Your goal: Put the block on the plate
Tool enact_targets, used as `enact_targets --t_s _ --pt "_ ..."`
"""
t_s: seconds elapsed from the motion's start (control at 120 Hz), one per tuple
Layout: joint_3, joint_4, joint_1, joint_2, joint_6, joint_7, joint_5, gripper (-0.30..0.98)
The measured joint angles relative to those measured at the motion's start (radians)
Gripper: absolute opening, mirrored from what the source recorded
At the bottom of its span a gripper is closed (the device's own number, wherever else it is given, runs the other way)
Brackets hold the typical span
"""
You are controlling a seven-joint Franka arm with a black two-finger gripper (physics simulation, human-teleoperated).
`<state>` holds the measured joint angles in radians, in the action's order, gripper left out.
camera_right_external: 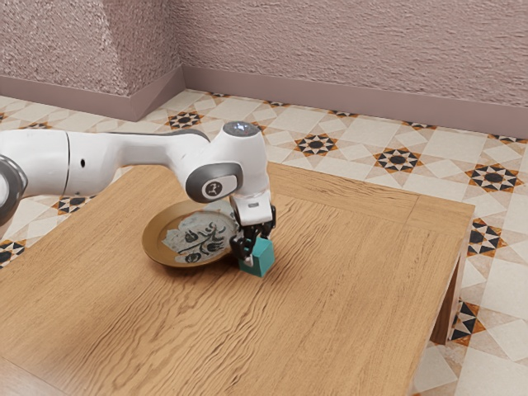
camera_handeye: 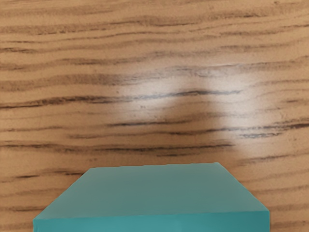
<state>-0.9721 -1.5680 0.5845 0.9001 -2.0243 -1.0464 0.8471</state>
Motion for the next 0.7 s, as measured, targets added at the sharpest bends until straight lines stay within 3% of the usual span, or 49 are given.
enact_targets --t_s 0.5,0.7 --pt "-0.029 -0.007 0.001 -0.079 -0.002 0.001 -0.033 0.39" --pt "-0.059 -0.006 0.095 -0.145 -0.004 0.002 -0.054 0.39"
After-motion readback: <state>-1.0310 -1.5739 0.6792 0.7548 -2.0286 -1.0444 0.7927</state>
